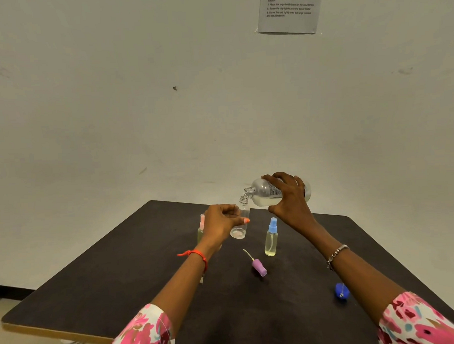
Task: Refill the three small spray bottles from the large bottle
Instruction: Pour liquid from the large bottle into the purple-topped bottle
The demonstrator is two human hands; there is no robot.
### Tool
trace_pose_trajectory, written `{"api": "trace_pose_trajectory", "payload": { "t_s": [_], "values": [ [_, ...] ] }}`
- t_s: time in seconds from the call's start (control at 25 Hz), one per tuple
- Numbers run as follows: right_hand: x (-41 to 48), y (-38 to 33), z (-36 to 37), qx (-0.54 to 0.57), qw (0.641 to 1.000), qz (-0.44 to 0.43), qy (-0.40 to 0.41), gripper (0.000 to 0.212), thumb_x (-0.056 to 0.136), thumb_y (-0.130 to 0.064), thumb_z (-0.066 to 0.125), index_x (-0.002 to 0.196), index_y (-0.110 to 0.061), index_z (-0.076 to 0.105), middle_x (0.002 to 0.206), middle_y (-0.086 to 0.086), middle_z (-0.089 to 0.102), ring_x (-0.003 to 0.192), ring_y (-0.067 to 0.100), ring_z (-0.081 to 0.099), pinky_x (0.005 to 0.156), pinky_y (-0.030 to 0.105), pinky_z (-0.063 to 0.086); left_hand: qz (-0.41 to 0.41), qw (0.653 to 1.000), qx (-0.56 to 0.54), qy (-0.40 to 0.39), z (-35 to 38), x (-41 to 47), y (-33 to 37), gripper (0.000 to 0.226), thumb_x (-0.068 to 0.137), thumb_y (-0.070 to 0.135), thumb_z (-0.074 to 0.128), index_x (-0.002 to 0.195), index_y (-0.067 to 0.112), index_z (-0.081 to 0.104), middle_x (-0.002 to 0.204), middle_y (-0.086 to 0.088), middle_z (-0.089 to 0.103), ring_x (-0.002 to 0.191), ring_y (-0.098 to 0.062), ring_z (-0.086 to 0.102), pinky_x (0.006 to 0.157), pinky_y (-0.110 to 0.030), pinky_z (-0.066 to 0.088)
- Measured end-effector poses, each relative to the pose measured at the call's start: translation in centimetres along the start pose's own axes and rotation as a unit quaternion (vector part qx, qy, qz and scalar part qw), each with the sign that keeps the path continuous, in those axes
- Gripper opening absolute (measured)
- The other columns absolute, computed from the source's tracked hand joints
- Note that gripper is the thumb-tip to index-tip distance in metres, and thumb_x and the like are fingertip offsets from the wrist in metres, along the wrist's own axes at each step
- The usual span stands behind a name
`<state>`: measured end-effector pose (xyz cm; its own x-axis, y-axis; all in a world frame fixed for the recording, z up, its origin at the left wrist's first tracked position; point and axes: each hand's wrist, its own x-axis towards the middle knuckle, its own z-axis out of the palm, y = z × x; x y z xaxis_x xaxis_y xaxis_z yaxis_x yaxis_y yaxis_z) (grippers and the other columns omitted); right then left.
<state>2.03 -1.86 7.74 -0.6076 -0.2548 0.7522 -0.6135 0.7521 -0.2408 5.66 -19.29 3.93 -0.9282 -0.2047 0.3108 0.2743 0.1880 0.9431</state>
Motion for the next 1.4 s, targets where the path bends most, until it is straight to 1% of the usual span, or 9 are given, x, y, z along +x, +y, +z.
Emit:
{"api": "trace_pose_trajectory", "payload": {
  "t_s": [0.08, 0.2, 0.36, 0.48, 0.52, 0.68, 0.76, 1.04, 1.4],
  "values": [
    [0.02, -0.04, -0.02, -0.002, 1.0, 0.0, -0.002, 0.067, 0.062, -0.002, 0.074, 0.125, -0.016, 0.053, 0.127, 0.015, 0.051, 0.125, 0.029, 0.042, 0.112, 0.053, 0.016, -0.001, 1.0, 0.001, 0.0, 0.0, -0.05, 0.01, 0.05, 0.066, 0.007, 0.079, 0.113, 0.0, 0.061, 0.105, -0.011, 0.067, 0.088, -0.013, 0.06, 0.068, -0.012, 0.047],
    [-0.03, -0.07, -0.06, -0.003, 1.0, 0.0, 0.0, 0.068, 0.061, -0.001, 0.074, 0.124, -0.015, 0.053, 0.127, 0.015, 0.052, 0.124, 0.029, 0.043, 0.112, 0.052, 0.017, -0.002, 1.0, -0.004, -0.001, 0.02, -0.08, 0.05, 0.047, 0.065, 0.006, 0.079, 0.109, 0.0, 0.063, 0.1, -0.01, 0.067, 0.086, -0.014, 0.061, 0.062, -0.011, 0.046],
    [-0.12, -0.12, -0.16, -0.002, 1.0, 0.002, -0.002, 0.068, 0.062, 0.0, 0.073, 0.125, -0.015, 0.053, 0.127, 0.014, 0.052, 0.124, 0.029, 0.043, 0.112, 0.052, 0.017, -0.009, 1.0, -0.002, -0.001, 0.06, -0.11, 0.15, 0.046, 0.065, 0.006, 0.079, 0.108, 0.0, 0.063, 0.096, -0.008, 0.066, 0.086, -0.016, 0.061, 0.069, -0.016, 0.048],
    [-0.17, -0.12, -0.24, 0.0, 1.0, 0.003, -0.006, 0.067, 0.063, -0.001, 0.073, 0.125, -0.015, 0.052, 0.128, 0.014, 0.051, 0.126, 0.028, 0.041, 0.113, 0.052, 0.015, -0.007, 1.0, 0.006, -0.004, 0.11, -0.09, 0.2, 0.046, 0.065, 0.007, 0.079, 0.108, 0.001, 0.063, 0.091, -0.003, 0.064, 0.084, -0.013, 0.06, 0.066, -0.013, 0.047],
    [-0.2, -0.13, -0.27, 0.0, 1.0, 0.003, -0.006, 0.067, 0.063, -0.001, 0.072, 0.125, -0.015, 0.052, 0.128, 0.014, 0.051, 0.126, 0.028, 0.041, 0.113, 0.052, 0.015, -0.007, 1.0, 0.006, -0.005, 0.14, -0.1, 0.24, 0.047, 0.066, 0.007, 0.079, 0.109, 0.001, 0.063, 0.092, -0.003, 0.064, 0.084, -0.013, 0.06, 0.065, -0.012, 0.048],
    [-0.22, -0.18, -0.38, -0.006, 1.0, 0.002, -0.003, 0.065, 0.064, -0.002, 0.073, 0.125, -0.014, 0.053, 0.127, 0.015, 0.051, 0.124, 0.029, 0.043, 0.112, 0.052, 0.016, -0.013, 1.0, 0.008, -0.002, 0.26, -0.11, 0.21, 0.049, 0.065, 0.008, 0.079, 0.111, 0.001, 0.062, 0.103, -0.01, 0.067, 0.089, -0.016, 0.061, 0.078, -0.024, 0.05],
    [-0.27, -0.13, -0.41, -0.007, 1.0, -0.001, -0.006, 0.065, 0.064, -0.002, 0.073, 0.125, -0.014, 0.052, 0.127, 0.015, 0.051, 0.124, 0.029, 0.043, 0.112, 0.053, 0.016, -0.012, 1.0, 0.009, -0.001, 0.33, -0.12, 0.16, 0.049, 0.065, 0.008, 0.079, 0.11, 0.001, 0.062, 0.104, -0.012, 0.067, 0.09, -0.017, 0.061, 0.081, -0.026, 0.05],
    [-0.34, 0.0, -0.52, -0.011, 1.0, -0.001, -0.007, 0.066, 0.063, -0.002, 0.073, 0.125, -0.014, 0.052, 0.127, 0.015, 0.051, 0.125, 0.029, 0.042, 0.113, 0.052, 0.015, -0.01, 1.0, 0.018, -0.001, 0.46, -0.16, 0.13, 0.05, 0.066, 0.008, 0.079, 0.112, 0.001, 0.061, 0.106, -0.013, 0.067, 0.09, -0.017, 0.061, 0.084, -0.028, 0.051],
    [-0.44, -0.09, -0.56, -0.013, 1.0, -0.001, -0.011, 0.068, 0.063, 0.0, 0.071, 0.126, -0.015, 0.051, 0.129, 0.014, 0.05, 0.127, 0.028, 0.04, 0.114, 0.049, 0.011, -0.013, 1.0, 0.007, -0.005, 0.41, -0.44, 0.19, 0.048, 0.065, 0.006, 0.079, 0.11, 0.0, 0.062, 0.105, -0.014, 0.067, 0.09, -0.017, 0.061, 0.081, -0.026, 0.05]
  ]
}}
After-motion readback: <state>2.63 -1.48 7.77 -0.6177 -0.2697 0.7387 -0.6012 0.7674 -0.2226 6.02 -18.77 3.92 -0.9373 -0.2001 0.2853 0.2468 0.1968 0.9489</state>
